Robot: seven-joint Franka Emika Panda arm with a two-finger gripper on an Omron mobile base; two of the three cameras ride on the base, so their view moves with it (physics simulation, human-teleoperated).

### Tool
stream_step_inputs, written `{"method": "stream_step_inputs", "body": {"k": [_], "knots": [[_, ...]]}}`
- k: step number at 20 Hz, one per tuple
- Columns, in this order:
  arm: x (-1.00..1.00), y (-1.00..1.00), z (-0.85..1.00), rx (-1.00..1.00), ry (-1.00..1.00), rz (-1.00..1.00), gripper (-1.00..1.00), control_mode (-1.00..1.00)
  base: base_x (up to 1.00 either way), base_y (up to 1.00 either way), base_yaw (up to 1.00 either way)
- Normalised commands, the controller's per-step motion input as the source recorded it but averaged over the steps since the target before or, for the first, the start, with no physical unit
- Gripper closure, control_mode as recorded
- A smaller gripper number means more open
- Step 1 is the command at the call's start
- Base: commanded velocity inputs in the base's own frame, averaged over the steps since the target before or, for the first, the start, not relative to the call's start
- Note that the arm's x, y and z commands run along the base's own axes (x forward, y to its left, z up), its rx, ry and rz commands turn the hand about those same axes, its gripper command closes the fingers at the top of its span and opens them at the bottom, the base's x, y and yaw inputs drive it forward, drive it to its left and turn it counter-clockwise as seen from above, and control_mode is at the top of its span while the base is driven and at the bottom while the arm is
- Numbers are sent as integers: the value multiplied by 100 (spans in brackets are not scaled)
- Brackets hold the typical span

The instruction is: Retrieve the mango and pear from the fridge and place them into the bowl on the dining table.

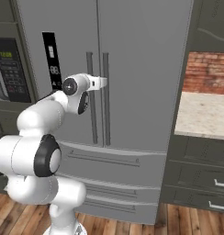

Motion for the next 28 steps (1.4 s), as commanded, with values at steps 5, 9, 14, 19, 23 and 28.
{"method": "stream_step_inputs", "body": {"k": [5,9,14,19,23,28], "knots": [[-74,0,53,-3,15,0,100,-100,0,0,0],[-100,1,44,-6,21,0,100,-100,0,0,0],[-100,26,8,-9,17,-2,100,-100,0,0,0],[-100,52,0,-9,1,-4,100,-100,0,0,0],[-100,54,0,-7,0,-6,100,-100,0,0,0],[-97,24,15,-1,1,-7,-100,-100,0,0,0]]}}
